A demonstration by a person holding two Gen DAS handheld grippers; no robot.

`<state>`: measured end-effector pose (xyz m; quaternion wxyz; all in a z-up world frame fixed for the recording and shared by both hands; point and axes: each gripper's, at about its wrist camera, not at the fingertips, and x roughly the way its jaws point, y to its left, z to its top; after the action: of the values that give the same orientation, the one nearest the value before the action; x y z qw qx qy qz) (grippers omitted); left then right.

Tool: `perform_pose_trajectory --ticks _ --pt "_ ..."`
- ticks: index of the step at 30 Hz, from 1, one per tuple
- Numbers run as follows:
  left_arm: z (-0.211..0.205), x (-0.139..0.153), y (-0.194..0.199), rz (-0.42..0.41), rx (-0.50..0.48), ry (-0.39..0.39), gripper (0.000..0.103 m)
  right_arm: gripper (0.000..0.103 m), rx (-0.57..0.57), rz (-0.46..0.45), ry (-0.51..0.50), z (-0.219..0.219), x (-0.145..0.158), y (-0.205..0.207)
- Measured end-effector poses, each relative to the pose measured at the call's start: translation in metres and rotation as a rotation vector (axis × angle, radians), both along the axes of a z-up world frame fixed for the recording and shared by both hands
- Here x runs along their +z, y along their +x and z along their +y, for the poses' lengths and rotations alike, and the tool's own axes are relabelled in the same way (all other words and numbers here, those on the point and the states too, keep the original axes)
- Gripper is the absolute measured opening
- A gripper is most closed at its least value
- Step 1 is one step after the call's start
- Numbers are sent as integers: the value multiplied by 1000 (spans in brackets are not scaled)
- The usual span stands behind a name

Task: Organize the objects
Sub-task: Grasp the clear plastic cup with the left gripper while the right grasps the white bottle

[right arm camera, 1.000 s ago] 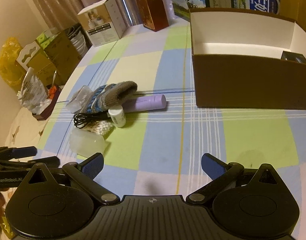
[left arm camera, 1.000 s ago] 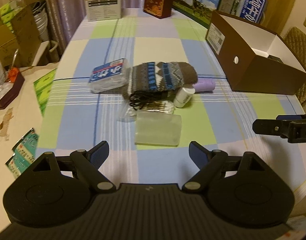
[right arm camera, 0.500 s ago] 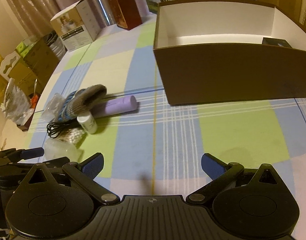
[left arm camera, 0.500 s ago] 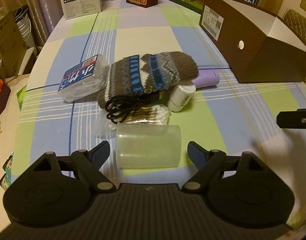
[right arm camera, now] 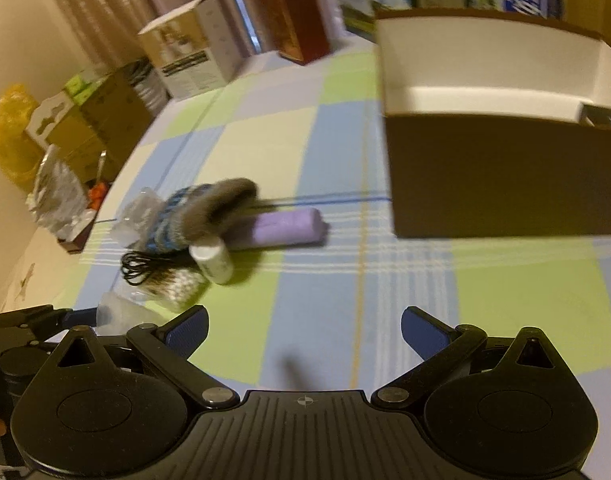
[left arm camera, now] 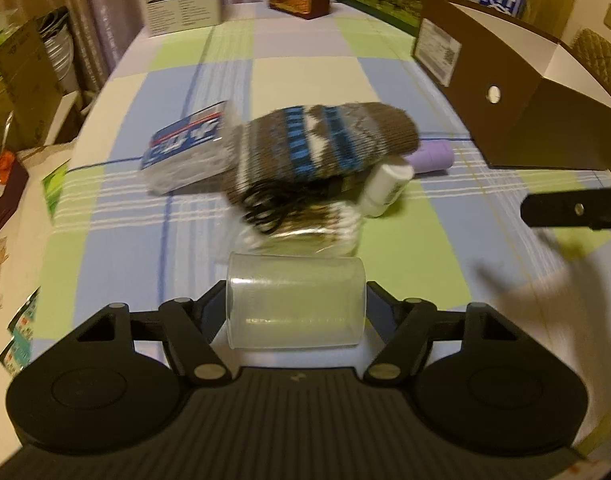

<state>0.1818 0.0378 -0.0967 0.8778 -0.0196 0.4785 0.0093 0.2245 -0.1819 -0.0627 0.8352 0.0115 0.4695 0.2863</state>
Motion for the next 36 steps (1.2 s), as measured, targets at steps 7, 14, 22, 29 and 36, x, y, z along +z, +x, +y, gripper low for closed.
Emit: perform_pose_trajectory --ticks 7,14,22,29,36 --pt "33 12 -15 -2 97 17 68 75 105 -45 27 33 -9 5" --pt "57 19 -16 -12 170 40 68 55 186 -81 32 67 -22 14" --pt "64 23 -14 -16 189 47 68 38 225 -95 -1 93 -37 23" --pt "64 25 -17 -11 193 52 68 24 250 -112 -14 95 -36 19" --pt "51 28 -17 -14 170 51 68 24 243 -103 7 72 -24 8"
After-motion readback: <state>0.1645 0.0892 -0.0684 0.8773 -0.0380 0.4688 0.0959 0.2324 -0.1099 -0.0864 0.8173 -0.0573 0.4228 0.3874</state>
